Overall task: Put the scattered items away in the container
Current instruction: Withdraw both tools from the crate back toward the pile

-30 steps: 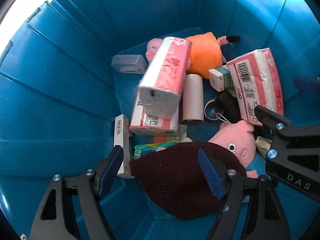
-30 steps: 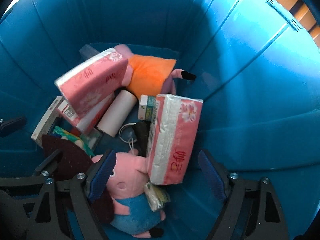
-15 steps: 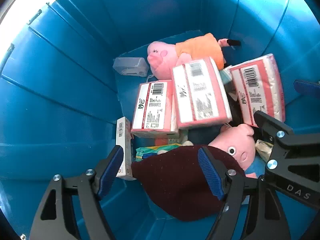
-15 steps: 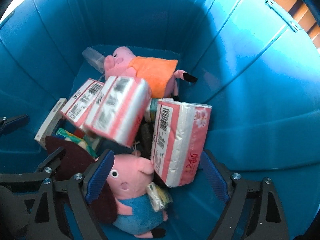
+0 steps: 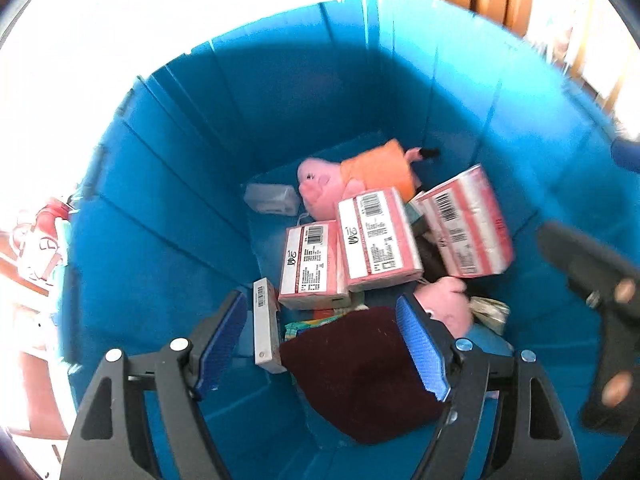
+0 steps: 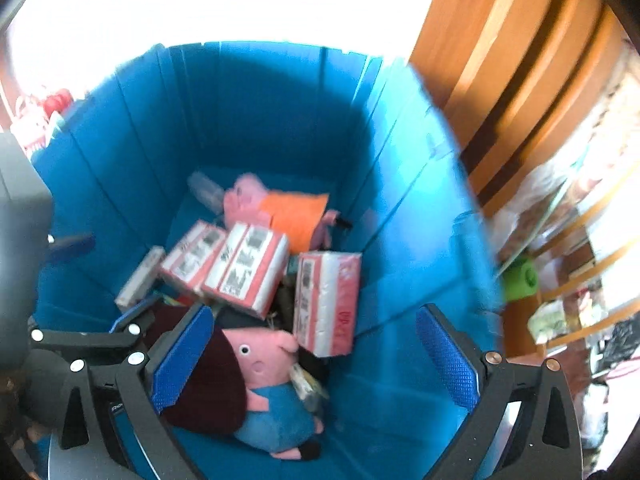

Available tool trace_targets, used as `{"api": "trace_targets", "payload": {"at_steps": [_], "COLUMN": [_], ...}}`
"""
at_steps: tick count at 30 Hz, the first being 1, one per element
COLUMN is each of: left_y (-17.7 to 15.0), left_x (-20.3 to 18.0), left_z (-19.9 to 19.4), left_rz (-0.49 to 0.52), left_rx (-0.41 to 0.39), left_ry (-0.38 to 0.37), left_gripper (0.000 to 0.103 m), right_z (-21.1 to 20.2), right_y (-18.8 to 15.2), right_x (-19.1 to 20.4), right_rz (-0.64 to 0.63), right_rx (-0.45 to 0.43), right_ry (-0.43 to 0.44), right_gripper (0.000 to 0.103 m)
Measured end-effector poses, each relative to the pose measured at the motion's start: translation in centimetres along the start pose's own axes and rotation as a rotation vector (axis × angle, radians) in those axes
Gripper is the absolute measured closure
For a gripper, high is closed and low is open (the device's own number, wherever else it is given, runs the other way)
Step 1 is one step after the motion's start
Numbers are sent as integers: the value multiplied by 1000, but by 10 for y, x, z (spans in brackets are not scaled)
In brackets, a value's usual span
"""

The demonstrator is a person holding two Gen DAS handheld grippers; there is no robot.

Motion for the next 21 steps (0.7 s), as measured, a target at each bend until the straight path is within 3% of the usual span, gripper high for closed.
{"api": "trace_targets", "payload": {"at_steps": [5, 9, 16, 21], "left_y": [-13, -37, -90, -124], "left_x": [16, 23, 20, 22], "left_z": [-64, -104, -147, -168], "left_rz": [-41, -102, -159, -185], "left_rx": [-169, -260, -339, -368], "left_ry": [-25, -62, -69, -75], "left_gripper": [26, 20, 20, 20], "right_z": [-61, -93, -124, -139], "right_y": [-13, -35, -83, -108], "right_x": [3, 10, 27, 35], "right_rz": [17, 14, 32, 35], "right_rx": [-160, -251, -330, -361], "right_ry": [4, 10, 67, 13], "right_gripper": [0, 0, 0, 0]}}
Point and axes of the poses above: each gripper's, at about its wrist camera, not at the fingertips, and z roughly the way its jaws point, x to its left, y to its top, the point moved 10 cm from there along z, roughly the way its jaws point, and after that the axes turned 8 degrees about y, right-handed, at the moved point
